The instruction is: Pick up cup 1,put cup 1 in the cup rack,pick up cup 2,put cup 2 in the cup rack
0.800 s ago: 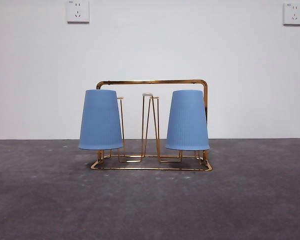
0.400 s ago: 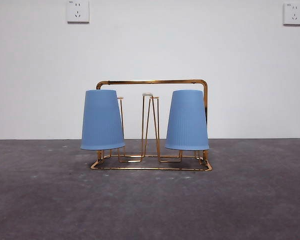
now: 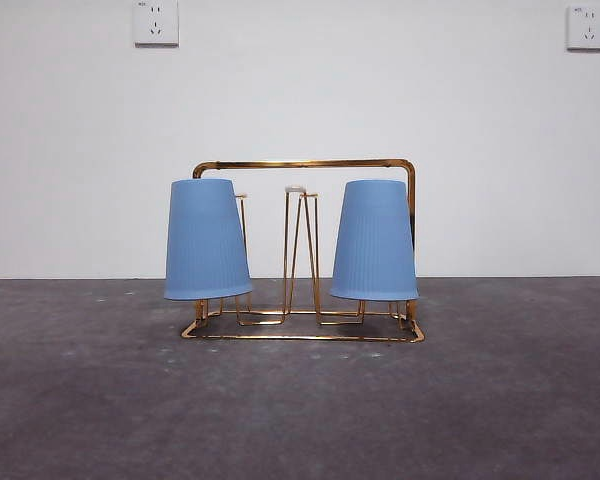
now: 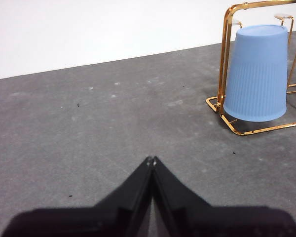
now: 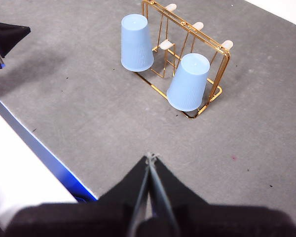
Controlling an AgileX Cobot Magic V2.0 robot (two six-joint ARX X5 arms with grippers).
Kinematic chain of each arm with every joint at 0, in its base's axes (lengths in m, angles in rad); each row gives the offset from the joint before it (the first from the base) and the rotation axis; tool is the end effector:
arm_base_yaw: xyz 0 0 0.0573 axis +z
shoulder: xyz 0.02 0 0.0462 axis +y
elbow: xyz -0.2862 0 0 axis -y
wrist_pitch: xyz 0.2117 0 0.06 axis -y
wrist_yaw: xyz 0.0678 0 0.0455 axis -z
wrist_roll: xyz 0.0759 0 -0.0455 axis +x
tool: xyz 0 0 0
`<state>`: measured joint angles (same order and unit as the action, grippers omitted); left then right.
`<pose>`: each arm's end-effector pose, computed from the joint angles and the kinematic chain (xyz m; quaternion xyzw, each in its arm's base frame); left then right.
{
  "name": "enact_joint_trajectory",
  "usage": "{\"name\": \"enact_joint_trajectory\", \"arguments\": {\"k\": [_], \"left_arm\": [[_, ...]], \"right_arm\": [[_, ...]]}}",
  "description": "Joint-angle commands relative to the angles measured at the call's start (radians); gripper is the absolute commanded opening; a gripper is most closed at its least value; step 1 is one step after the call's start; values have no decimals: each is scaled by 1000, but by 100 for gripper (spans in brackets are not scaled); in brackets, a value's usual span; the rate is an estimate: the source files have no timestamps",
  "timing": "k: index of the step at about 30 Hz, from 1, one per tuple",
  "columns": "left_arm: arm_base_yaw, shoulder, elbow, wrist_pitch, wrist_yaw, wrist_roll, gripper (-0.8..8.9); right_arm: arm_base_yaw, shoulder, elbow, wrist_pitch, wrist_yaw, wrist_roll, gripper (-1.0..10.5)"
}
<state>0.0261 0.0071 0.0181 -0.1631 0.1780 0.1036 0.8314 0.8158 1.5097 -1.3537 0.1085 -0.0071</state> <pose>0.0860 -0.0112 0.1463 0.0437 0.0716 -0.0795 0.9933 0.0475 0.0399 0.4056 -0.1498 0.2876 0.3356 0.8844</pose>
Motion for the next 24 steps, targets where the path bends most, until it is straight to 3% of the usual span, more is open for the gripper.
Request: {"name": "enact_joint_trajectory", "arguments": {"k": [1, 16, 20, 24], "left_arm": [[3, 0, -10, 6, 5, -7, -3], [3, 0, -10, 7, 5, -7, -3], [3, 0, -10, 6, 5, -7, -3], [3, 0, -10, 7, 5, -7, -3]], "right_arm": [[0, 0, -6, -23, 5, 10, 2], [-5, 0, -6, -18, 5, -5, 2], [-115, -38, -9, 86, 11, -129, 2], [-317, -96, -29, 263, -127, -135, 2]]}}
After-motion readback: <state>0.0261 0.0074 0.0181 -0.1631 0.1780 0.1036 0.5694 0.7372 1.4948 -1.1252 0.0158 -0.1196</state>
